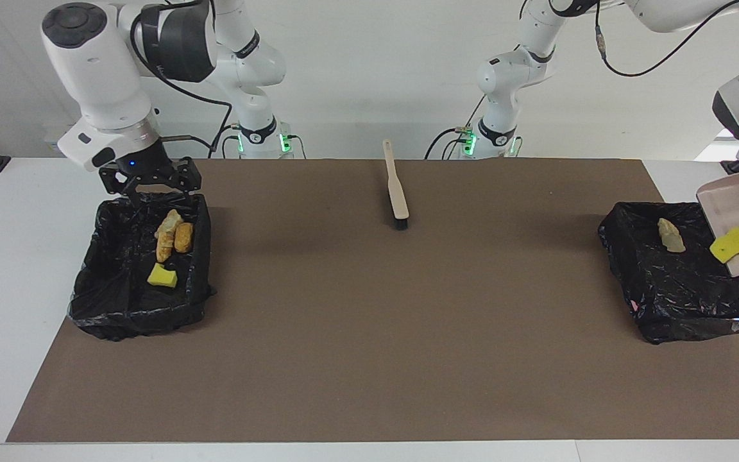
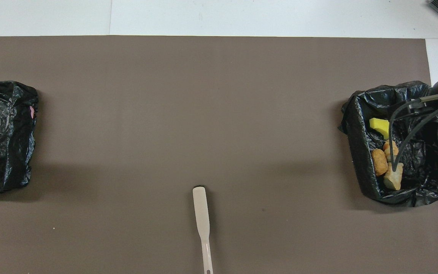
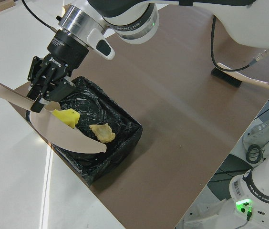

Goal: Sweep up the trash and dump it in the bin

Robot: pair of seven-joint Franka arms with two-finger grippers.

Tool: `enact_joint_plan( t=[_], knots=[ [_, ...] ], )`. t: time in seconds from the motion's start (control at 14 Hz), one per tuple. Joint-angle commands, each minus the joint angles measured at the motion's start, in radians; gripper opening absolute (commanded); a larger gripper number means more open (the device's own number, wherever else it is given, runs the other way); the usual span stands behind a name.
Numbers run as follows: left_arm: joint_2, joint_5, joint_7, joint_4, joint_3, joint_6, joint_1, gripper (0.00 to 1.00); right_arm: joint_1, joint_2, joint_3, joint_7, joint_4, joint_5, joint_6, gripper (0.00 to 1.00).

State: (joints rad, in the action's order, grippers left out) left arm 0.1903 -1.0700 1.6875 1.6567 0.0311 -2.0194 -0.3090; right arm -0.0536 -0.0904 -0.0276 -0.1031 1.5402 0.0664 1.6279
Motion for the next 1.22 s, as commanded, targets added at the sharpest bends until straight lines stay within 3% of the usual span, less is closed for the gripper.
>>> enact_joint_plan(
  t=[0.0, 0.14, 0.43, 0.72, 0.93, 1.15],
  knots=[
    [-0.02, -0.1, -0.061, 0.021, 0.012, 0.065, 0.062, 0.0, -0.005, 0.069, -0.002, 0.113, 0.018, -0.033, -0.008, 1.0],
    [-0.046, -0.146, -0.127, 0.06, 0.012, 0.122, 0.099, 0.0, -0.002, 0.109, -0.003, 0.146, 0.053, -0.033, -0.011, 1.0],
    [-0.104, -0.243, -0.225, 0.15, 0.01, 0.198, 0.16, 0.0, -0.009, 0.11, 0.0, 0.114, 0.063, -0.033, 0.0, 1.0],
    [-0.123, -0.278, -0.227, 0.114, 0.01, 0.274, 0.197, 0.0, -0.008, 0.112, -0.003, 0.102, 0.077, -0.036, 0.018, 1.0],
    [-0.16, -0.208, -0.229, 0.094, -0.003, 0.281, 0.197, 0.0, 0.0, 0.115, -0.002, 0.121, 0.083, -0.078, 0.017, 1.0],
    [-0.164, 0.02, -0.255, 0.078, -0.007, 0.266, 0.197, 0.0, -0.008, 0.149, -0.002, 0.106, 0.129, -0.074, -0.003, 1.0]
  ],
)
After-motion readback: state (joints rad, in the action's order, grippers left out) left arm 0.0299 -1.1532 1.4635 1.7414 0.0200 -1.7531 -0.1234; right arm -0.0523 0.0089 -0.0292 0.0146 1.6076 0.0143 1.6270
